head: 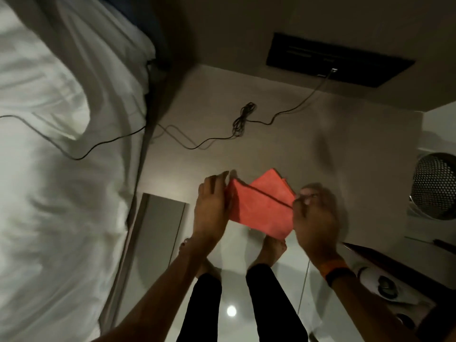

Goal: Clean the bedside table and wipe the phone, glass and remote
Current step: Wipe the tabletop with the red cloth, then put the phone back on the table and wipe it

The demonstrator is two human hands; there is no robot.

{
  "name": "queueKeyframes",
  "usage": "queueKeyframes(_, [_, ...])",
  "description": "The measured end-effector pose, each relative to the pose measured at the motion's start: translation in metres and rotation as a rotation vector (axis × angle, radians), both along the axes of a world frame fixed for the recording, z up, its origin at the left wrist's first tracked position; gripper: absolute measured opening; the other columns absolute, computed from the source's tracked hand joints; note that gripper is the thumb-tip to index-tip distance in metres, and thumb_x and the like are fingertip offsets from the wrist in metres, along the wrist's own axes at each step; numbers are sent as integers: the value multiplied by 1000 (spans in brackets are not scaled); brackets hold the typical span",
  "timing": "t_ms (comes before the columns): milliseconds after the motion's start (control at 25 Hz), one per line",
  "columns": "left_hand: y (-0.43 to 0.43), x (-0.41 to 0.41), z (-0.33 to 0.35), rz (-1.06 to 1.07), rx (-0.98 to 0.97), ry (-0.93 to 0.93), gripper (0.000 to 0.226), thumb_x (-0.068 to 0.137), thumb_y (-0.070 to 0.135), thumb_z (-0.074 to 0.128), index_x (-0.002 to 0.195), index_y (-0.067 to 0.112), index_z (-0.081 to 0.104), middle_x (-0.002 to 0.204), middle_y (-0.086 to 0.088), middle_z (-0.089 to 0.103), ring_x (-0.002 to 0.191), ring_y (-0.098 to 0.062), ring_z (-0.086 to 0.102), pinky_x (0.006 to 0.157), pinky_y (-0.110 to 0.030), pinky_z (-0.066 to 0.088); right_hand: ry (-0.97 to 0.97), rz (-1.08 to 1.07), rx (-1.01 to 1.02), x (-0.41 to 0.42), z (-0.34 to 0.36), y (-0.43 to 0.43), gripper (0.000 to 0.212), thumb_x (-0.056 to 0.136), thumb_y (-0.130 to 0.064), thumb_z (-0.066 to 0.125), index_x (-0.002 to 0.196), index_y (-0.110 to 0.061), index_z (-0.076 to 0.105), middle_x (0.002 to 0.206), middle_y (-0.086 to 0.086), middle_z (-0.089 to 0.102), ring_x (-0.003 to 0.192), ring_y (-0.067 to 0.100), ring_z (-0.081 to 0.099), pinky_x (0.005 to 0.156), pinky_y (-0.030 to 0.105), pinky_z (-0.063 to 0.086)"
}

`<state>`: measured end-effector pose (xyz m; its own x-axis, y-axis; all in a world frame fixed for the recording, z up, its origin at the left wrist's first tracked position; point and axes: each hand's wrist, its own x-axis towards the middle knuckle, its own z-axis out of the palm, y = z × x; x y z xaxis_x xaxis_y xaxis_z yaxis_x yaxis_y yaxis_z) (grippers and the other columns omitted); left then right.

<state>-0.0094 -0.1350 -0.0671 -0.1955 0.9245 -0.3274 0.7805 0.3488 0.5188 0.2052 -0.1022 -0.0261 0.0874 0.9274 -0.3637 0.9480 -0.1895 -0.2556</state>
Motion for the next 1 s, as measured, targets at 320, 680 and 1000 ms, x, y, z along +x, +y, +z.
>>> queueKeyframes(320, [-38,-121,106,319,330,313,59,100,35,38,154,11,38,158,-14,41,152,-32,28,121,-50,29,286,736,416,-228,76,-10,44,101,-40,52,141,-21,55,159,12,43,148,31,38,123,52,30])
queueKeyframes(680, [-165,-351,186,944,519,358,58,104,29,50,156,13,31,161,-12,31,151,-28,29,122,-41,31,755,971,405,-513,140,-52,49,104,-42,43,148,-20,48,163,12,34,150,31,35,122,49,33])
queueKeyframes(1000, [-107,-401,179,1212,574,-519,59,93,36,71,145,32,42,124,5,69,105,-9,72,96,-42,60,645,764,150,-562,115,-14,48,103,-45,47,148,-31,46,149,-4,56,129,20,53,109,41,43])
